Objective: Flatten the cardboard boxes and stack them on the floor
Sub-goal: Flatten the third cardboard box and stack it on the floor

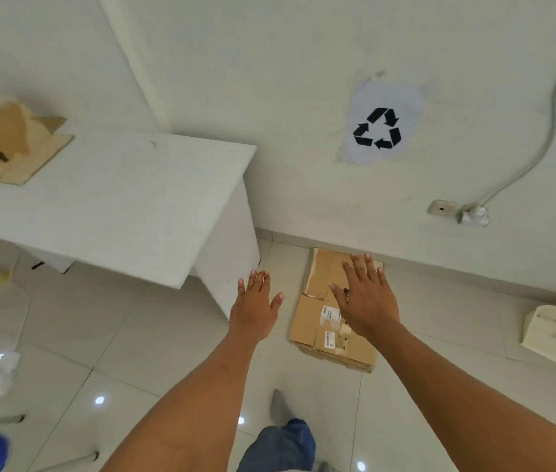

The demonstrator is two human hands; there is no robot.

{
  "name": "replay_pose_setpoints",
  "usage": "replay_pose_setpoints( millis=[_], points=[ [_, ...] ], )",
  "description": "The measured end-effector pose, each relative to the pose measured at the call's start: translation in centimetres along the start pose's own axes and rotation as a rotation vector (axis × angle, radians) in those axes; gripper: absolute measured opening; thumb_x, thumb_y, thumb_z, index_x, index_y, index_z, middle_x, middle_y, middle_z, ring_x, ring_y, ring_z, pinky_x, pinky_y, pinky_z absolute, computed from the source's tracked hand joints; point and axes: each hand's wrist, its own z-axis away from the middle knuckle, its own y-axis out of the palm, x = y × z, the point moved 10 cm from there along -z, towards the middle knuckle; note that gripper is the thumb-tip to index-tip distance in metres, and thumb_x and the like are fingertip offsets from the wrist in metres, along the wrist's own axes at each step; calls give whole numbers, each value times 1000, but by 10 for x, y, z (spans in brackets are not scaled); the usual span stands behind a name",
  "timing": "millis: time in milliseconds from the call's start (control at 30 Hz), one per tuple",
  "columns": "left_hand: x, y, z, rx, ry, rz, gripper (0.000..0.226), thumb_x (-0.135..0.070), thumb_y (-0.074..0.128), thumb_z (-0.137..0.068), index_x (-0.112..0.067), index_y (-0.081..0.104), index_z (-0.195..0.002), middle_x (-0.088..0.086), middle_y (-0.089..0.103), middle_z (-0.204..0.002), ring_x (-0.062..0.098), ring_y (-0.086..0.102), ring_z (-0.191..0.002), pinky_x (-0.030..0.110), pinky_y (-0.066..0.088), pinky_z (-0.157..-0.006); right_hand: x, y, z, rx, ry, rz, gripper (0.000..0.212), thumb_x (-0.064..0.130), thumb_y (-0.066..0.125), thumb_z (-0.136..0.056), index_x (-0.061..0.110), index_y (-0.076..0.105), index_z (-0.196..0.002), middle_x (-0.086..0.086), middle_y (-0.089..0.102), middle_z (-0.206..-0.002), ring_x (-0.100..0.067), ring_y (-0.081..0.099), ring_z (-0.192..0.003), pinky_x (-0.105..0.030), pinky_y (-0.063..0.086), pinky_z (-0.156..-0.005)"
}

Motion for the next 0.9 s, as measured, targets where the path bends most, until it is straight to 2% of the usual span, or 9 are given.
replay_pose_setpoints(
  millis=[233,467,667,900],
  points=[
    [79,-52,50,-116,-97,60,67,-48,22,-107,-10,8,-161,0,3,-169,15,-9,-155,36,-10,-125,99,-23,9,-57,-125,17,78,63,3,-102,18,4,-166,-4,-11,-173,-24,-22,-156,-44,-2,-129],
    [212,-114,74,-216,-195,104,69,-50,25,-107,-10,11,-161,-1,6,-169,13,-7,-155,38,-9,-125,254,-25,-17,-88,-256,-18,79,64,2,-102,17,2,-166,-2,-12,-173,-23,-22,-156,-45,-4,-129],
    [339,-170,100,-226,-303,127,68,-48,26,-107,-13,6,-162,-1,0,-169,15,-11,-154,33,-9,-123,407,-3,-48,-84,-319,-65,75,62,11,-105,18,10,-166,-1,-6,-173,-23,-20,-157,-45,-4,-129],
    [484,-208,107,-206,-336,90,68,-49,25,-107,-11,8,-161,1,4,-169,15,-8,-155,33,-12,-123,552,18,-83,-82,-363,-128,76,63,12,-105,17,18,-165,-1,2,-174,-23,-15,-158,-44,1,-130]
  ],
)
